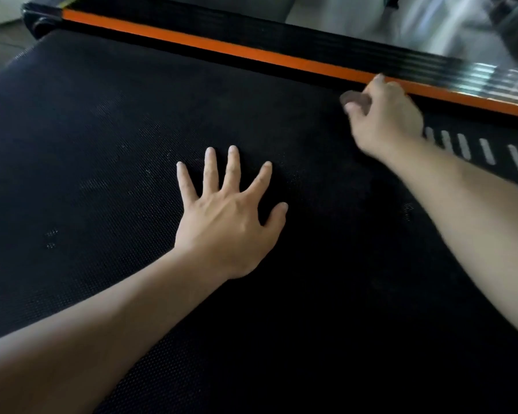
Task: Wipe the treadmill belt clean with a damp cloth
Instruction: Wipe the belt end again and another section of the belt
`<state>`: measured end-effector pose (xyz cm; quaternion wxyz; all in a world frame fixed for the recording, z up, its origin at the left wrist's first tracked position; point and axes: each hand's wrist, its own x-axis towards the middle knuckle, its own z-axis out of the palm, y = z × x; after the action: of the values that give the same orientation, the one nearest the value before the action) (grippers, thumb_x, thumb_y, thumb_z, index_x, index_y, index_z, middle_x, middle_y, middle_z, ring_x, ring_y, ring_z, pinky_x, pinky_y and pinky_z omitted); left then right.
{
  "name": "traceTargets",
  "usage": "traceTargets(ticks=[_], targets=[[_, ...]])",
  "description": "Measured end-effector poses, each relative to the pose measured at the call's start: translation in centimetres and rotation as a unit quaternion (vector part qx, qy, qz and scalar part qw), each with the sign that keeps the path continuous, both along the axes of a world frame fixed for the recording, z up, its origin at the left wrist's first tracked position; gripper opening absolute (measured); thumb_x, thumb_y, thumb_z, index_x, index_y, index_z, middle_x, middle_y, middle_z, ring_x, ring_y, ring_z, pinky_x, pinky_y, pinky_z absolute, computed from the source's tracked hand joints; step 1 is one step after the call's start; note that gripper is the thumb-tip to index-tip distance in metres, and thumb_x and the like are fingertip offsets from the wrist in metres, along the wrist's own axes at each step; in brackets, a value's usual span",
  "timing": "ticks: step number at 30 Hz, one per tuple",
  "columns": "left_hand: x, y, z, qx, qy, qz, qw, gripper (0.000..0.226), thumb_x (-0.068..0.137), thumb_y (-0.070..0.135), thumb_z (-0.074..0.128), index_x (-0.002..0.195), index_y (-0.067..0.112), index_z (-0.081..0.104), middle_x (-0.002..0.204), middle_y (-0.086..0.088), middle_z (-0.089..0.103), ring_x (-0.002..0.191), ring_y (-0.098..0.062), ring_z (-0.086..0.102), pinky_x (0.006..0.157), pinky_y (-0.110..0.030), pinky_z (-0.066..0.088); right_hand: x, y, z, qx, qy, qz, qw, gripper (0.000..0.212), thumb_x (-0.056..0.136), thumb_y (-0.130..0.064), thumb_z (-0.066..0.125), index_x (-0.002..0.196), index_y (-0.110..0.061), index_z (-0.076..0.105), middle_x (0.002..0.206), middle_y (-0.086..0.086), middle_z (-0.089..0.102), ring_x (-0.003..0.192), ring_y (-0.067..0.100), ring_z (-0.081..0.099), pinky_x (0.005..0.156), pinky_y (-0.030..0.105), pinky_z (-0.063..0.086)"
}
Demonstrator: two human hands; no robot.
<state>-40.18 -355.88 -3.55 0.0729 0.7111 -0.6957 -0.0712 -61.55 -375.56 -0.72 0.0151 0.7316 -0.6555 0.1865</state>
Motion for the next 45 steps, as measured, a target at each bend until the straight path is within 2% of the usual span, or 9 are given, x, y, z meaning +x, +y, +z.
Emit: traceTargets(ticks=[4,7,10,15,21,28,34,40,45], targets=[[-0.1,-0.1,0.0,0.012,-0.003,0.001,1.0,0.075,0.093,0.076,0.013,0.161,0.045,0.008,0.173,-0.009,-0.004,0.158,-0.034,-0.015,0.121,-0.067,-0.012,-0.9,5.4,-0.4,0.032,-0.006,0.182,0.983,0.028,0.098,-0.045,0.056,0.109,-0.019,0.058,0.107,0.0,0.057,0.086,0.022,0.057,0.071,0.034,0.042],[-0.1,-0.1,0.0,0.011,-0.003,0.0,1.0,0.076,0.092,0.076,0.013,0.161,0.045,0.009,0.173,-0.009,-0.002,0.158,-0.033,-0.014,0.121,-0.066,-0.013,-3.9,3.2,0.4,0.022,0.018,0.068,0.997,0.03,0.099,-0.045,0.053,0.113,-0.018,0.055,0.116,0.008,0.06,0.1,0.036,0.06,0.074,0.036,0.039],[0.1,-0.1,0.0,0.016,-0.003,0.0,1.0,0.079,0.09,0.078,0.011,0.161,0.045,0.008,0.173,-0.008,-0.003,0.158,-0.031,-0.015,0.121,-0.065,-0.013,-3.5,3.6,0.5,0.005,0.01,0.003,1.0,0.029,0.099,-0.043,0.053,0.108,-0.016,0.054,0.11,0.008,0.056,0.092,0.032,0.057,0.069,0.034,0.037],[0.1,-0.3,0.2,0.023,-0.003,0.003,1.0,0.077,0.093,0.078,0.017,0.162,0.045,0.007,0.173,-0.007,-0.005,0.158,-0.03,-0.017,0.122,-0.064,-0.013,-2.0,11.3,-0.2,0.061,-0.011,0.224,0.973,0.025,0.098,-0.044,0.057,0.108,-0.021,0.056,0.105,-0.005,0.054,0.081,0.017,0.056,0.062,0.031,0.043],[0.0,-0.1,0.2,0.025,-0.005,0.005,1.0,0.076,0.094,0.077,0.019,0.162,0.045,0.009,0.173,-0.007,-0.004,0.158,-0.029,-0.016,0.122,-0.064,-0.013,-3.8,9.5,0.2,0.016,0.034,0.034,0.999,0.025,0.1,-0.045,0.051,0.106,-0.02,0.052,0.104,0.001,0.056,0.082,0.021,0.058,0.059,0.033,0.045],[0.0,-0.2,0.2,0.027,-0.008,0.012,1.0,0.076,0.095,0.076,0.022,0.162,0.044,0.01,0.173,-0.008,-0.004,0.158,-0.03,-0.015,0.122,-0.064,-0.013,-1.5,24.4,0.0,0.064,-0.02,0.278,0.958,0.036,0.095,-0.051,0.044,0.103,-0.02,0.061,0.098,-0.003,0.057,0.081,0.02,0.063,0.057,0.035,0.051],[0.0,-0.2,0.4,0.024,0.0,0.017,1.0,0.075,0.095,0.076,0.025,0.162,0.044,0.015,0.174,-0.008,-0.001,0.159,-0.03,-0.013,0.123,-0.063,-0.012,-2.7,19.8,-0.2,0.031,-0.009,0.086,0.996,0.026,0.098,-0.045,0.053,0.105,-0.02,0.053,0.108,0.0,0.056,0.085,0.023,0.061,0.061,0.033,0.044],[-0.2,0.0,0.8,0.033,0.009,0.016,0.999,0.073,0.096,0.073,0.027,0.162,0.043,0.015,0.174,-0.008,-0.001,0.159,-0.03,-0.013,0.122,-0.063,-0.014,-2.2,30.0,0.0,0.102,-0.025,0.341,0.934,0.031,0.096,-0.052,0.045,0.109,-0.025,0.053,0.1,-0.003,0.053,0.084,0.019,0.06,0.065,0.039,0.053],[-1.5,1.3,1.8,0.034,0.038,0.019,0.999,0.064,0.102,0.06,0.036,0.16,0.036,0.028,0.173,-0.01,0.009,0.159,-0.031,-0.004,0.124,-0.062,-0.009,-5.1,23.5,-0.2,0.037,-0.005,0.111,0.993,0.031,0.097,-0.049,0.051,0.108,-0.021,0.056,0.108,-0.003,0.056,0.089,0.024,0.062,0.061,0.032,0.044]])
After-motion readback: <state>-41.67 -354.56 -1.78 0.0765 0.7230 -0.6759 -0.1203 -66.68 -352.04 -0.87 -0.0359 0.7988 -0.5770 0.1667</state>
